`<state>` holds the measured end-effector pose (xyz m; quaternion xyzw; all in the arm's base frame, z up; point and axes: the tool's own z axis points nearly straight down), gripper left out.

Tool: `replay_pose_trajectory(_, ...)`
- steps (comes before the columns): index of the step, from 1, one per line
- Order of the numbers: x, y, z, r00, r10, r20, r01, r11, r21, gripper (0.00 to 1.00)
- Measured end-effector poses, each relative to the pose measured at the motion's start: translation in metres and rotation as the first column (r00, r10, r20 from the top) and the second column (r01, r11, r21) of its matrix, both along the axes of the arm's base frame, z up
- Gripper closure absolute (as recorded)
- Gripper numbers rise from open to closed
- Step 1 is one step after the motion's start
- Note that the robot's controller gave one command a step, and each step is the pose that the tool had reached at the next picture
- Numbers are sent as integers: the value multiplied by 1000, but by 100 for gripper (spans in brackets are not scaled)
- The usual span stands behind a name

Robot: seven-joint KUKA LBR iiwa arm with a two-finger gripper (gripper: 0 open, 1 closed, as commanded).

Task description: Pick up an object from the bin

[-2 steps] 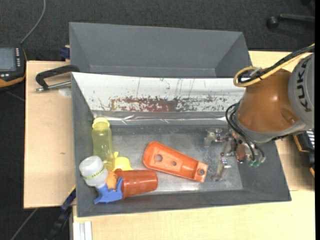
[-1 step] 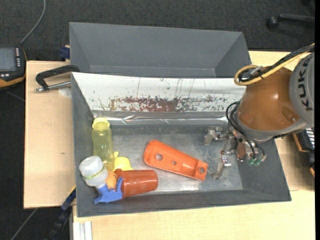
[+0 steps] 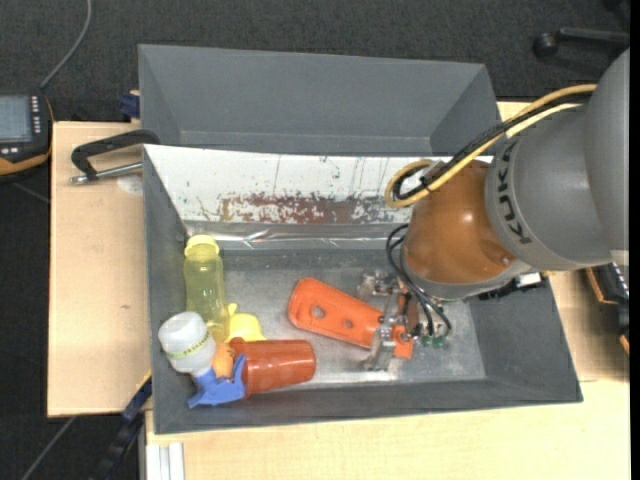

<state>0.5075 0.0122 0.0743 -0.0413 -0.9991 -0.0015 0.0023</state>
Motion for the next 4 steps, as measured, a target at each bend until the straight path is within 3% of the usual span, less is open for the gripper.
replay_pose_trajectory(1, -8, 7, 30, 1000, -23, 8, 23, 1000, -1, 0)
replay_pose_trajectory(2, -2, 4, 20, 1000, -10, 5, 10, 1000, 0, 0)
replay_pose_trajectory(3, -8, 27, 1, 998, -68, 6, 68, 998, 0, 0)
replay_pose_trajectory(4, -5, 39, -4, 987, -162, 6, 162, 987, 2, 100)
